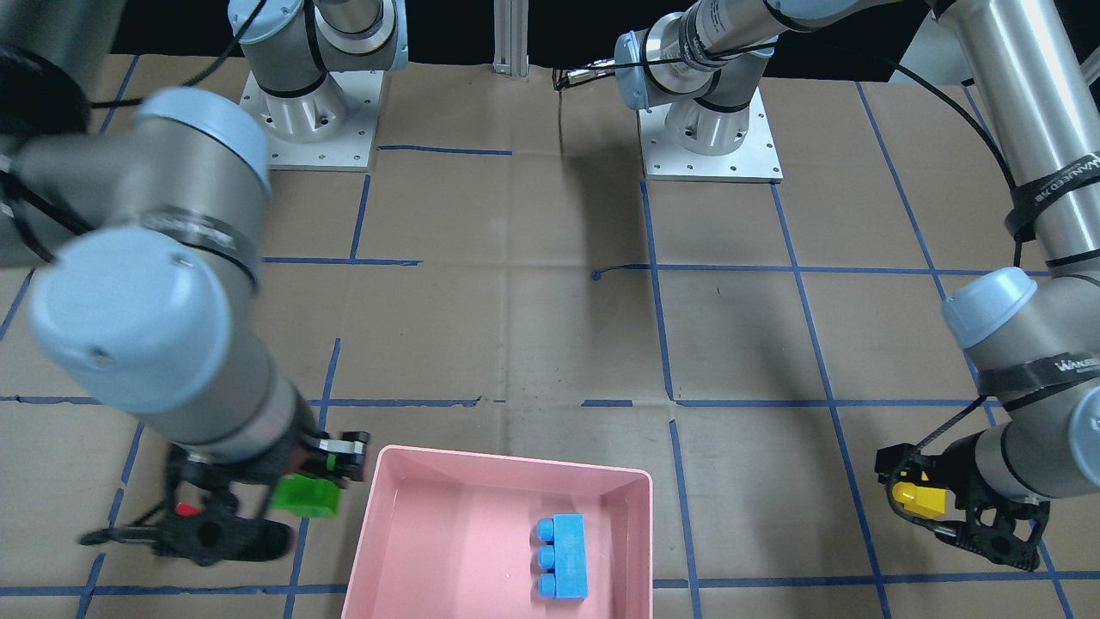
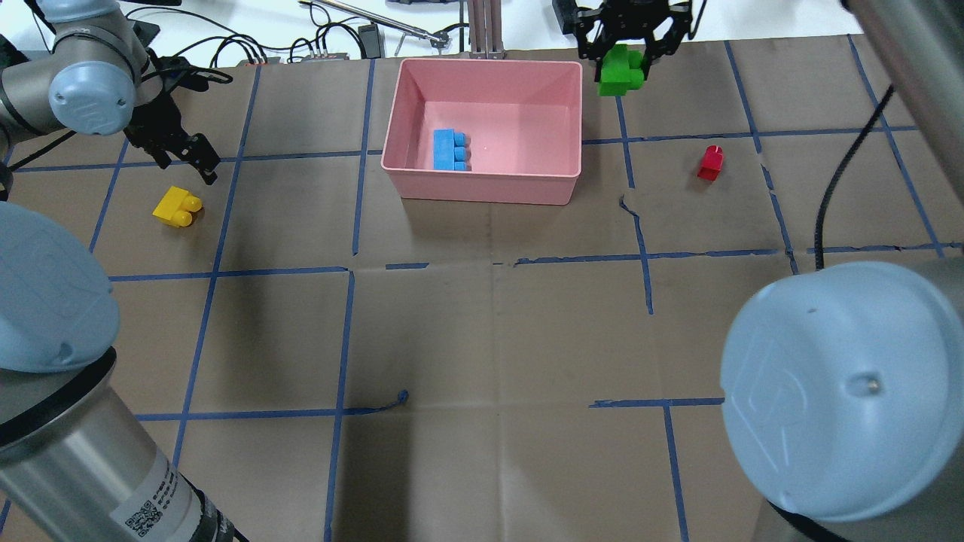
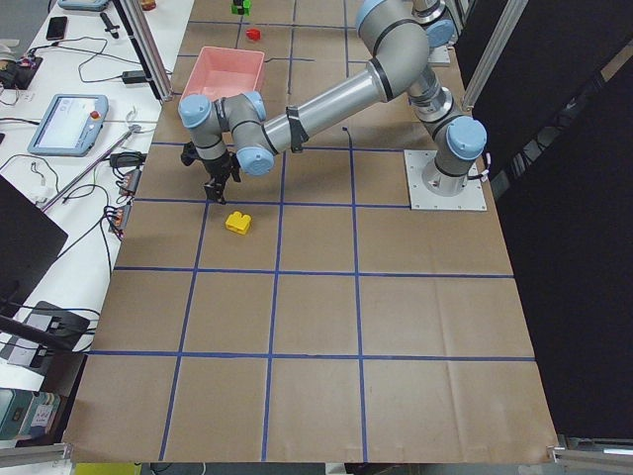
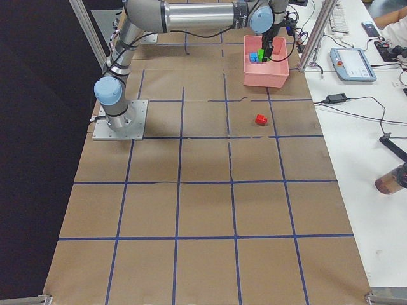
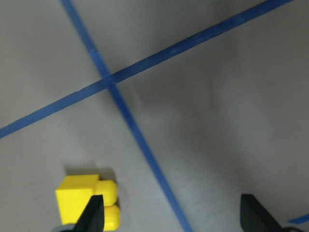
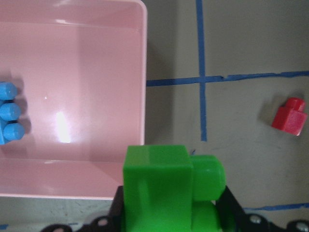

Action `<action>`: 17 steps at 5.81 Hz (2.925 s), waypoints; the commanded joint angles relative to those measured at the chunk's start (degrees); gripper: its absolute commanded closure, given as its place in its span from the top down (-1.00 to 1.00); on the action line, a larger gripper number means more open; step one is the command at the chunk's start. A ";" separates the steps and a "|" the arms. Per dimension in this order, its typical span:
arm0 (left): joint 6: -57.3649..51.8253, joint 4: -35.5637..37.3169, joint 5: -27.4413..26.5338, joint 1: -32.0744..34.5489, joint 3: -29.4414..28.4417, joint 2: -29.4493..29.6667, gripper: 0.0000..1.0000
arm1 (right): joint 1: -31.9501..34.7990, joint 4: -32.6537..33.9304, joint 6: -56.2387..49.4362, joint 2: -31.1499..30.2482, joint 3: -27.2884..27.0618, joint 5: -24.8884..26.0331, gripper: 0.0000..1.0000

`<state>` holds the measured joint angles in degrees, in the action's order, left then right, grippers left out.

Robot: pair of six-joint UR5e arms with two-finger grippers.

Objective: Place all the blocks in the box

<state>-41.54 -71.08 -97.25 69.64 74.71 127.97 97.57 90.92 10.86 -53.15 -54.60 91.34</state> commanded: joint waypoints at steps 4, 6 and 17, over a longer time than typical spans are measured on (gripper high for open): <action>-6.19 6.30 -0.66 -3.81 4.75 3.96 0.17 | 6.40 8.13 9.78 11.40 1.96 -4.94 0.98; -5.75 5.26 -0.22 -2.42 3.95 2.04 -1.00 | 6.41 6.83 9.79 8.44 1.96 -4.16 0.99; 24.05 -2.95 6.82 30.39 -15.04 4.43 0.99 | -19.96 13.08 -13.68 6.90 -13.06 -4.07 0.98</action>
<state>-17.45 -69.87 -90.03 101.00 59.07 134.64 77.93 98.65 -2.84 -48.50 -66.23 87.28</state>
